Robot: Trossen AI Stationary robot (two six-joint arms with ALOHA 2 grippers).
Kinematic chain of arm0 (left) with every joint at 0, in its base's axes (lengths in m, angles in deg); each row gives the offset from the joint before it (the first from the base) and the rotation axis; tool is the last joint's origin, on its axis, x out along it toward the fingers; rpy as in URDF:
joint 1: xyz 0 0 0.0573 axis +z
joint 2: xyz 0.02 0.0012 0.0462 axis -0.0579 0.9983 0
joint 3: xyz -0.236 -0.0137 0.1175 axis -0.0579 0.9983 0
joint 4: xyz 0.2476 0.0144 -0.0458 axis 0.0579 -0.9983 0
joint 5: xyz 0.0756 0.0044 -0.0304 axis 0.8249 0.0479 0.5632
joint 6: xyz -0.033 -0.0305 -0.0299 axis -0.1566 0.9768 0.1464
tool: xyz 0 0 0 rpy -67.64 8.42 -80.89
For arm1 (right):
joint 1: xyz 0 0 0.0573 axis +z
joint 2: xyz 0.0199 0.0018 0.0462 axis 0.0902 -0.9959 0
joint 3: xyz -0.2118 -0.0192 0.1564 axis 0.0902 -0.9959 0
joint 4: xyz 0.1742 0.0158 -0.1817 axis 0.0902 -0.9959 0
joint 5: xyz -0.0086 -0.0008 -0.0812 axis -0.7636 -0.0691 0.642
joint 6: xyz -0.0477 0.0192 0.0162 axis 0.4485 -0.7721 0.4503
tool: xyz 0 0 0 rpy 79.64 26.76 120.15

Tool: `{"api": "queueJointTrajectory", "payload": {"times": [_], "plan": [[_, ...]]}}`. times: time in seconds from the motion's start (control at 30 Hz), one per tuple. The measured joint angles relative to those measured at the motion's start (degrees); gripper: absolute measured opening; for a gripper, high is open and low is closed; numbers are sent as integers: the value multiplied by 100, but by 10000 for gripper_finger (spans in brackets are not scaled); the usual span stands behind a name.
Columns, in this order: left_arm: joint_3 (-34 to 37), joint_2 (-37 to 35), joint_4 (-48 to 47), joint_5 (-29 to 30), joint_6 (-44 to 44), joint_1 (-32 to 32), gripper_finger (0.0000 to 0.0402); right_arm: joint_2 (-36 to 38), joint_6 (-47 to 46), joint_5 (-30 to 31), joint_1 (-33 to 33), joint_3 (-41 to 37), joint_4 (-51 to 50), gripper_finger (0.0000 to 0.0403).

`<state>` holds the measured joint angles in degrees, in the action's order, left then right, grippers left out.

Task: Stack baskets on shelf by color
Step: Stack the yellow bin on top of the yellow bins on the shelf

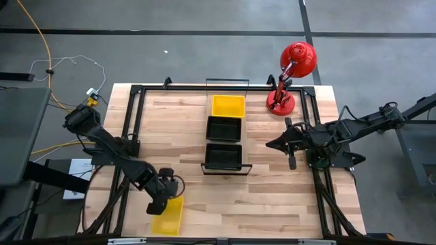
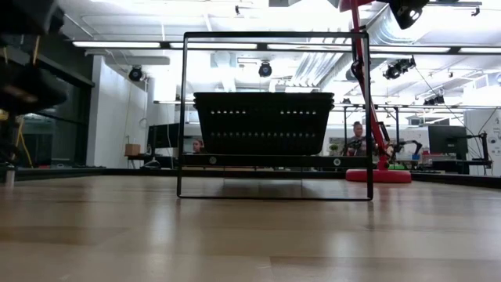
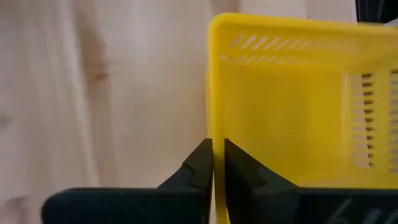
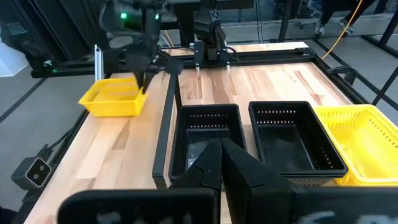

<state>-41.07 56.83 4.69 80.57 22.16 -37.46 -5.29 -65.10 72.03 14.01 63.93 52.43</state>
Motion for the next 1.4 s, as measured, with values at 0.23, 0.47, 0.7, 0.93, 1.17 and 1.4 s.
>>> {"api": "queueJointTrajectory", "payload": {"times": [0.23, 0.47, 0.7, 0.93, 1.17, 1.4], "plan": [[2, -1371, -545, 174, -41, 493, 3, 2, -36, -247, 0, 0, -14, 0], [-599, -3133, -1058, 1480, 118, 1150, 1, 12, -530, -353, -2, 0, -12, 0], [-1603, -3415, -993, 3082, -353, 2450, 0, 44, -795, -407, -2, 0, 6, 0], [-1932, -2637, -515, 2925, -52, 4285, 0, 42, -453, -190, -1, 0, 2, 0], [-1932, -1103, 92, 2065, 624, 5302, 0, 39, -1029, 205, -2, 0, 8, 0], [-2175, 287, 917, 2024, 1914, 5585, 0, 39, -1225, 606, -2, 0, 10, 0]]}}
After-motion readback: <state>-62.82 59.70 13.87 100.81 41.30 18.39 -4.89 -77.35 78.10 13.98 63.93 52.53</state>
